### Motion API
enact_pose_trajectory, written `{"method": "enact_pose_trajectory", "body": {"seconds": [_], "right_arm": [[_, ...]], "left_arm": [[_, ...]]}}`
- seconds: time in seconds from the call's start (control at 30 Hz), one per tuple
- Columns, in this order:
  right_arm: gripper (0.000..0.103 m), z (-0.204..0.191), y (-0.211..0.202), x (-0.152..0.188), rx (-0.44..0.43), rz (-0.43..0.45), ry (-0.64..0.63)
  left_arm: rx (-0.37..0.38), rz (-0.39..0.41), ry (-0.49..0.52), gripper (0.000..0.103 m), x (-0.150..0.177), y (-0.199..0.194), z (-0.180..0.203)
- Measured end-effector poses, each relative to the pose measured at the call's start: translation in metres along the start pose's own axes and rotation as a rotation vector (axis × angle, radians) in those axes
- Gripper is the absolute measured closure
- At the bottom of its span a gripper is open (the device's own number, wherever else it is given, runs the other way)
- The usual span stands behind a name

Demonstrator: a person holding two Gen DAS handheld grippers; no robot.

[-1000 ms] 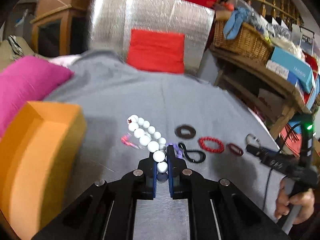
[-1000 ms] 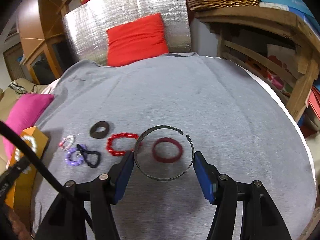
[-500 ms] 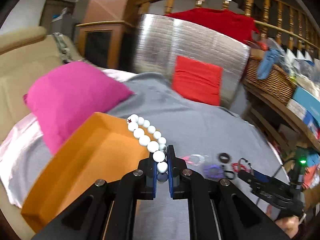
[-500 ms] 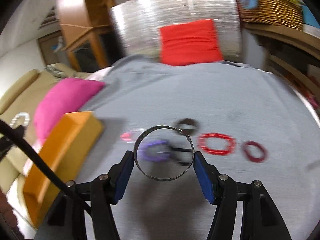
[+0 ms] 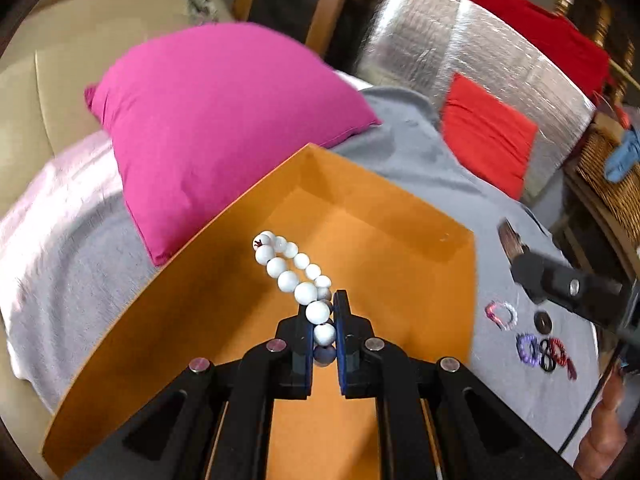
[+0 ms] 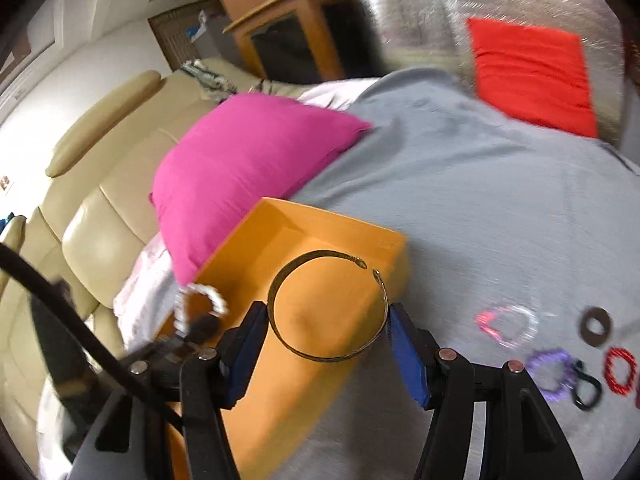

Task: Organize jewelry
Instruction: 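Open the left tool over the box while the right tool releases the silver bangle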

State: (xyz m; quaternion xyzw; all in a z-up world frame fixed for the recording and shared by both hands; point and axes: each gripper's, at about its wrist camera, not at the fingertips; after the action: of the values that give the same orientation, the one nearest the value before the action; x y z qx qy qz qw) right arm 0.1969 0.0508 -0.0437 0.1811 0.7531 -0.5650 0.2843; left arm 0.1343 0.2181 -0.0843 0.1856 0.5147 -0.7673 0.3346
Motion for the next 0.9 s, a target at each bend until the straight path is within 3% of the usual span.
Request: {"method": "enact_pose_trajectory", "body": {"seconds": [0.23, 0.47, 0.63, 0.67, 0.77, 0.9], "right_arm": [[0.039, -0.024, 0.062, -0.027, -0.038, -0.155, 0.083], [0.038, -0.033, 0.119, -0.037, 0.032, -0.246, 0.121], [0.037, -0.034, 0.134, -0.047, 0.104, -0.277, 0.122], [0.036, -0.034, 0.132, -0.048, 0.100, -0.275, 0.129], [0.033, -0.033, 0.123, -0.048, 0.074, -0.260, 0.135], [0.033, -0.023, 0.097, -0.048, 0.041, -0.191, 0.147]], "left_arm": [[-0.007, -0.036, -0.115, 0.093, -0.002, 0.023, -0.021], [-0.061, -0.055, -0.147, 0.093, -0.004, 0.029, -0.025], [-0.086, -0.057, -0.149, 0.093, -0.005, 0.030, -0.024], [-0.089, -0.060, -0.149, 0.089, -0.005, 0.030, -0.024], [-0.093, -0.058, -0.152, 0.065, -0.005, 0.030, -0.024], [-0.114, -0.014, -0.120, 0.063, -0.008, 0.020, -0.016]]}}
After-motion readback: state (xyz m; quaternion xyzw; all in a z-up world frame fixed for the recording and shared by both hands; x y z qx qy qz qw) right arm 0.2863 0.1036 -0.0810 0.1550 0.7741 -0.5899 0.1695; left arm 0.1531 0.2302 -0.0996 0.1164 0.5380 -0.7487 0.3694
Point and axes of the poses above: each gripper's, at about its wrist camera, not at the fingertips, and y roughly the way its jaws point, z to its right, x to its underside, and after that the axes turned 8 degrees about x, right-handed
